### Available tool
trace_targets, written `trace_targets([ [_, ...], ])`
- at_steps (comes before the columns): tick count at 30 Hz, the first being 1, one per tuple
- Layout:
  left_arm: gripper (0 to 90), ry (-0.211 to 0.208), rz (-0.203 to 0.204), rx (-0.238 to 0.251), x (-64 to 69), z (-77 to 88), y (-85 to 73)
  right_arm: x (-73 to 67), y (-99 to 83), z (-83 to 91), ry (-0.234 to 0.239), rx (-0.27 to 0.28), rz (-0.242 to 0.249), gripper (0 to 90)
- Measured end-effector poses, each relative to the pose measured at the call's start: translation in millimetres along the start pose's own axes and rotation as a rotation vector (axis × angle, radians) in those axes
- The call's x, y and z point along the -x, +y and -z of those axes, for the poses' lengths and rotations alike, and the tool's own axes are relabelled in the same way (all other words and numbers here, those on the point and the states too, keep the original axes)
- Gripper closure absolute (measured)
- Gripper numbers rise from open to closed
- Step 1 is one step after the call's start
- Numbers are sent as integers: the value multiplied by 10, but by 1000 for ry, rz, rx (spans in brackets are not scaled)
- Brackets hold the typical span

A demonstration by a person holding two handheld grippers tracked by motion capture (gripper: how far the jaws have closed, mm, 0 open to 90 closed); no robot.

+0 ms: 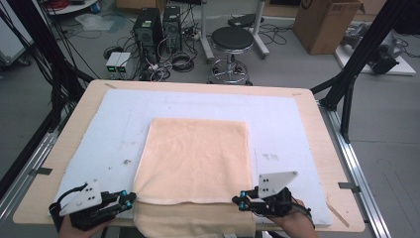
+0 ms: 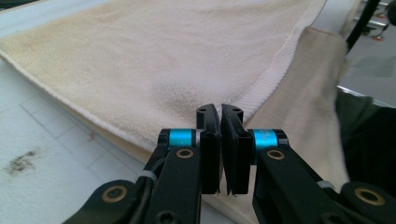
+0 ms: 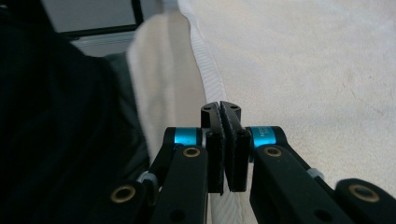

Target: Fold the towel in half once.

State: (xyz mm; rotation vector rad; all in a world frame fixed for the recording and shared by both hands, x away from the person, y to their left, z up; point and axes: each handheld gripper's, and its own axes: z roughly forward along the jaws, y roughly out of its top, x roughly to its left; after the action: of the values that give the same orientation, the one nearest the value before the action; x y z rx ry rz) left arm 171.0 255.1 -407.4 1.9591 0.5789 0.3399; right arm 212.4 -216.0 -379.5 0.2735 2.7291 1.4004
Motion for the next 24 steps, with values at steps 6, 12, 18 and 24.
trace_targets([
  [6,855,-46,-26,-30,276,100,-103,-289,-30,48,63,-35,20,889],
  [12,710,-107,-19,-32,341,108,-151,-315,-161,-34,196,-37,-13,683],
  [18,583,-49,33,-31,-36,-99,22,-18,-77,-30,74,-28,-60,573],
  [24,517,76,105,-11,-653,-522,304,701,15,-45,-167,-28,-169,481],
])
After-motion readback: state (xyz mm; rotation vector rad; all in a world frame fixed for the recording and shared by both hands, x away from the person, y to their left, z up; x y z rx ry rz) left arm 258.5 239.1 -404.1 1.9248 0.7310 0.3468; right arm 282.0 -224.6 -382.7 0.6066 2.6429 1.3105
